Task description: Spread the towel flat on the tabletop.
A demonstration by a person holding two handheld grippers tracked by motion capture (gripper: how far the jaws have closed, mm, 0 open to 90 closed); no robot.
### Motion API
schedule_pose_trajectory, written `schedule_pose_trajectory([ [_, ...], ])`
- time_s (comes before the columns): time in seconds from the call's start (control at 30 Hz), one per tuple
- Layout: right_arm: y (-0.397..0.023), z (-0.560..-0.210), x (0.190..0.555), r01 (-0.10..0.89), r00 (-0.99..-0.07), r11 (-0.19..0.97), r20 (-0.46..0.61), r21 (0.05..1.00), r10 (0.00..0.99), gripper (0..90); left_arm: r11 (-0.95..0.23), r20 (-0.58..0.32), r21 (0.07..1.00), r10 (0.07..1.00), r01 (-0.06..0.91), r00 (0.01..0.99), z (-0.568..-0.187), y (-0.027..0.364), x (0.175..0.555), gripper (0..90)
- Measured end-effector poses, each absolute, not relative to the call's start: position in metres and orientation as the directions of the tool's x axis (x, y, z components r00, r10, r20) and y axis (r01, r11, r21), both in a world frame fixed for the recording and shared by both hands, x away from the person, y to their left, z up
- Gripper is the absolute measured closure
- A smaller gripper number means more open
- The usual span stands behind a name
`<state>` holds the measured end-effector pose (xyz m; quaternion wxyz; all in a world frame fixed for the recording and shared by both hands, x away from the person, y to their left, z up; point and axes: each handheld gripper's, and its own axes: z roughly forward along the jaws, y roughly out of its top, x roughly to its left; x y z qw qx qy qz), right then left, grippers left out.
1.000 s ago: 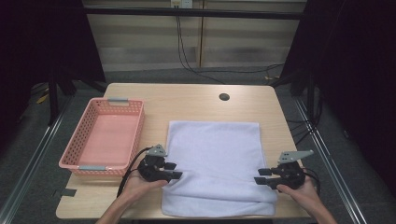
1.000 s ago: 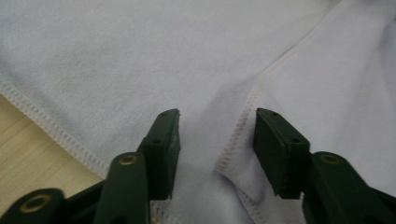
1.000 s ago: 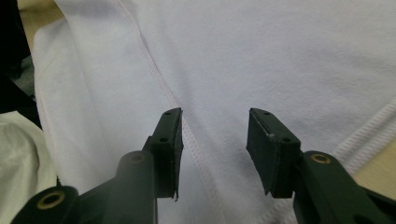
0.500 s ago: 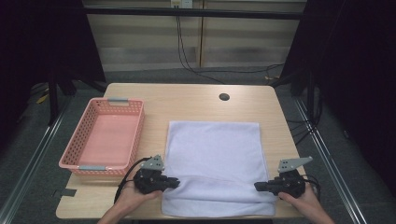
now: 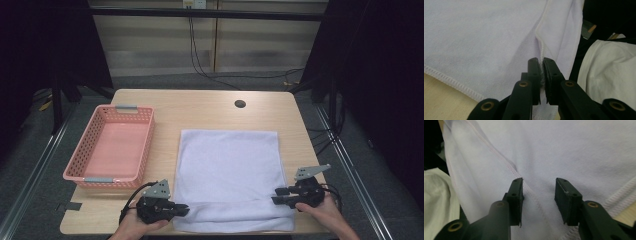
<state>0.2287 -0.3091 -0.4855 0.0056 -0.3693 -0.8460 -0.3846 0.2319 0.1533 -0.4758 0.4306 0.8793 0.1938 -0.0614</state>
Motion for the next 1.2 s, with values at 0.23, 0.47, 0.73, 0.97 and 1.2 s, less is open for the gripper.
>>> schedule_pose_trajectory([
  [0.23,-0.308,-0.481,0.211,0.617,-0.753,0.427,0.339,0.661,0.563,86.6,-0.537,-0.28,0.745,0.287,0.396,0.916,-0.472,0.16,0.227,84.6],
  [0.47,-0.314,-0.461,0.168,0.569,-0.788,0.401,0.337,0.717,0.516,77.6,-0.547,-0.305,0.736,0.258,0.399,0.917,-0.467,0.168,0.209,82.6],
  [0.73,-0.326,-0.456,0.165,0.563,-0.766,0.333,0.327,0.756,0.554,68.9,-0.504,-0.32,0.754,0.278,0.421,0.906,-0.462,0.171,0.223,69.7],
  [0.97,-0.321,-0.464,0.2,0.577,-0.73,0.338,0.283,0.743,0.622,61.1,-0.48,-0.312,0.729,0.402,0.488,0.861,-0.47,0.15,0.269,67.1],
  [1.2,-0.299,-0.474,0.244,0.585,-0.719,0.374,0.246,0.72,0.65,54.2,-0.504,-0.283,0.694,0.465,0.514,0.839,-0.481,0.128,0.306,58.1],
])
